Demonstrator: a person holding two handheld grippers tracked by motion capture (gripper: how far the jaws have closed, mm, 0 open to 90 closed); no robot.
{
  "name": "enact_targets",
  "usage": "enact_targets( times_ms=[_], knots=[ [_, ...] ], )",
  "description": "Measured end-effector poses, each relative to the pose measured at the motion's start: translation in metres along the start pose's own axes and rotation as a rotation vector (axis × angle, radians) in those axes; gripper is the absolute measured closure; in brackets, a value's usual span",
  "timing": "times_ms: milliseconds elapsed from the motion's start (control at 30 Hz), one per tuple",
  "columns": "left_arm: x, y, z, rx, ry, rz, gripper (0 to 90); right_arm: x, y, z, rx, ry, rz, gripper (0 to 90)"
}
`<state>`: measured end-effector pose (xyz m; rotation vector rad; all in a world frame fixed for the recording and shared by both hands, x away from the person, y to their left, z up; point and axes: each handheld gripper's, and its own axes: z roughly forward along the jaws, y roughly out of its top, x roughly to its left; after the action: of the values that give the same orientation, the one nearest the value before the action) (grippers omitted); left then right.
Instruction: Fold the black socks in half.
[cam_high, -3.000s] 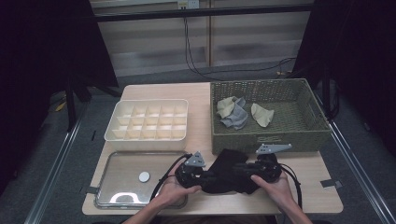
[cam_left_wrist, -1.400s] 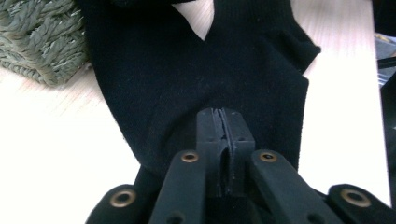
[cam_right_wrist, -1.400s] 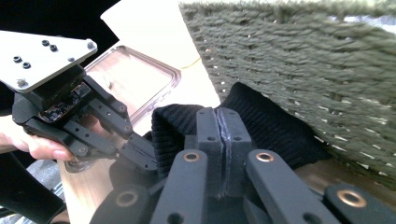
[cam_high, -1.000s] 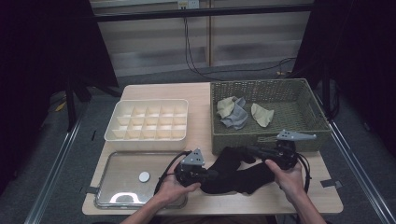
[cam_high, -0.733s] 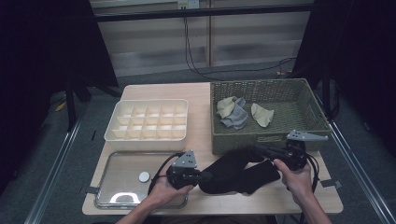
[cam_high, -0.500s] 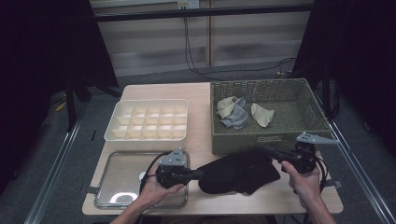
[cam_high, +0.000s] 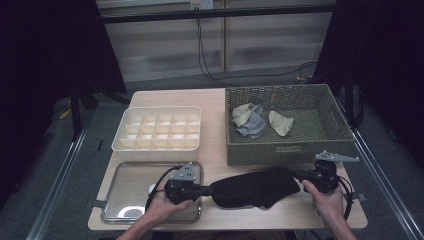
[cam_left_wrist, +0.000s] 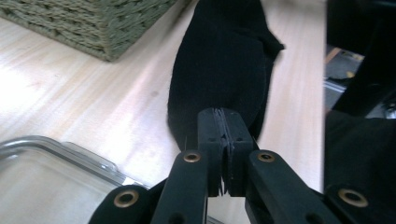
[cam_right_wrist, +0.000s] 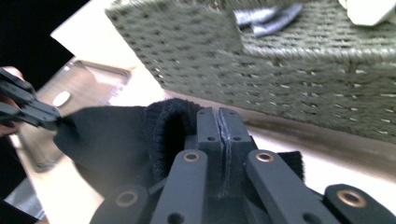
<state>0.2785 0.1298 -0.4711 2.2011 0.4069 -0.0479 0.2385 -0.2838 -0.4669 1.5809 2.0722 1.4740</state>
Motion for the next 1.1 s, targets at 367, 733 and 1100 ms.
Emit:
enact_targets(
  times_ms=[367, 733, 1100],
  knots=[
    [0.006, 0.004, 0.002, -0.015, 0.025, -0.029, 76.7, -0.01, -0.002, 0.002, -0.002, -0.038, 0.017, 73.2],
    [-0.019, 0.02, 0.025, -0.006, -0.045, 0.011, 70.7, -0.014, -0.003, -0.006, -0.037, -0.065, 0.019, 64.6],
    [-0.023, 0.006, 0.052, 0.109, -0.06, 0.044, 74.8, -0.012, -0.007, 0.008, 0.032, -0.064, -0.021, 61.3]
  ],
)
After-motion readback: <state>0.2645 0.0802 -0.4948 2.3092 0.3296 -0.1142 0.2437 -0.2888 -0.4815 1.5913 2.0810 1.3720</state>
